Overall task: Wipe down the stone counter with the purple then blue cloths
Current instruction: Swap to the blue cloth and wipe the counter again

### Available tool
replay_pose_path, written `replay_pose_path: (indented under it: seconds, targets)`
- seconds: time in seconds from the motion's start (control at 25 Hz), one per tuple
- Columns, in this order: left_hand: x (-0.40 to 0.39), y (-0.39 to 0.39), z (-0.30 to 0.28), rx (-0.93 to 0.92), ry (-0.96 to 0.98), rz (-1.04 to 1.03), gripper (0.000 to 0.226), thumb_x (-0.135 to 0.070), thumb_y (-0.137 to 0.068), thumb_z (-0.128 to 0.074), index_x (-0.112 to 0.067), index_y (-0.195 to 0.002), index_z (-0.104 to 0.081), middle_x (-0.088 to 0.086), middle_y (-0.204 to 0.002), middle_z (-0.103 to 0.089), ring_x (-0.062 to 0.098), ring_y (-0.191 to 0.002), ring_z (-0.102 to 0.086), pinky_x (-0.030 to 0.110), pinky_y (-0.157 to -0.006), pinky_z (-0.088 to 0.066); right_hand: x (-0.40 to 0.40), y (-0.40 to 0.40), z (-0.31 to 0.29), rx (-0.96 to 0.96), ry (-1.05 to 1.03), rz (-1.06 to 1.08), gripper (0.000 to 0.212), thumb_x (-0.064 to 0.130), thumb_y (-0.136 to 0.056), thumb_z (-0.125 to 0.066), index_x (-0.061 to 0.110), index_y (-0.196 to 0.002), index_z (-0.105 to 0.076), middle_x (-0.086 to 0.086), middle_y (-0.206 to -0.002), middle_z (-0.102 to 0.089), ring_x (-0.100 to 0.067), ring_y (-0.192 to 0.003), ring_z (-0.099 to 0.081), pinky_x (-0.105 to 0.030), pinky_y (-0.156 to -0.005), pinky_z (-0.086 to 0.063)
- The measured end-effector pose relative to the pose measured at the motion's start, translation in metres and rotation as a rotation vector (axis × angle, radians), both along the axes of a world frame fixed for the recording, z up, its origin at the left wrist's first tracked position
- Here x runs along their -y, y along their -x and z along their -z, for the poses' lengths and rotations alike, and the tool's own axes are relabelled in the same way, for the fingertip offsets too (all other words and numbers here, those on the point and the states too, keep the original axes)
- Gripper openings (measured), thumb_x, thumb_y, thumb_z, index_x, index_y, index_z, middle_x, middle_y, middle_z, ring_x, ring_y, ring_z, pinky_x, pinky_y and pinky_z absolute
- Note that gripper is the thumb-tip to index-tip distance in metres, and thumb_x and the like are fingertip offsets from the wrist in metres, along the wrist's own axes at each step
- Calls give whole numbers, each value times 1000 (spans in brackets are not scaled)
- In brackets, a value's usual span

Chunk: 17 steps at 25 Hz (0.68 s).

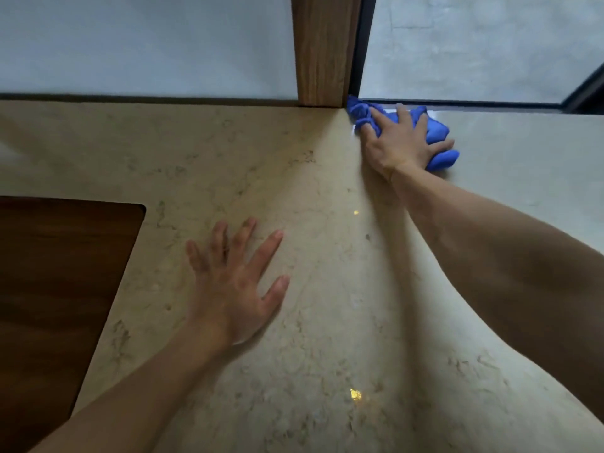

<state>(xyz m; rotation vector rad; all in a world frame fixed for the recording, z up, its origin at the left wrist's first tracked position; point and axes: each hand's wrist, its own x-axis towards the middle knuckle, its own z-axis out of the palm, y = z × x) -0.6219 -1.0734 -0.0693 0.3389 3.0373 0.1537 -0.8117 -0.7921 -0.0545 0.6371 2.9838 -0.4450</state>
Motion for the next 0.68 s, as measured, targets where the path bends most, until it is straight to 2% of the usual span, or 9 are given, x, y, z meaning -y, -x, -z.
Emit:
replay_pose_path:
  seconds: [0.12, 0.32, 0.4, 0.52, 0.68]
  targets:
    - [-2, 1, -1, 5, 32, 17, 71, -73, -86, -16, -49, -153, -8, -4, -166, -6, 36, -152, 4, 72, -113, 0, 0, 0, -2, -30, -6, -22, 48, 61, -95, -24, 53, -139, -40, 8, -161, -24, -29, -151, -7, -80, -102, 2]
    - [-4, 1, -6, -14, -28, 21, 71, -66, -86, -23, -42, -152, -26, -1, -164, -18, 36, -151, -6, 73, -113, -5, 41, -52, -2, -73, -52, -403, 47, 63, -97, -24, 54, -142, -37, 10, -161, -27, -26, -150, -13, -73, -105, -4]
    - [-3, -1, -5, -34, -66, 23, 68, -60, -85, -28, -35, -147, -38, 2, -160, -28, 37, -148, -15, 73, -111, -10, 54, -91, -1, -69, -76, -459, 49, 64, -97, -22, 55, -143, -34, 10, -162, -24, -26, -151, -13, -72, -107, -4]
    - [-4, -3, -2, -70, -75, 26, 63, -52, -85, -36, -29, -143, -45, 3, -156, -35, 37, -145, -22, 74, -109, -13, 58, -167, 0, -78, -61, -429, 48, 64, -97, -21, 57, -143, -32, 11, -162, -25, -25, -151, -12, -73, -108, -2]
    - [-4, -13, -9, -126, -120, -3, 50, -37, -90, -44, -24, -137, -51, 8, -150, -41, 32, -136, -34, 67, -110, -22, 87, -316, -4, -112, -73, -376, 45, 61, -98, -28, 53, -140, -43, 10, -157, -36, -25, -149, -21, -72, -109, -9]
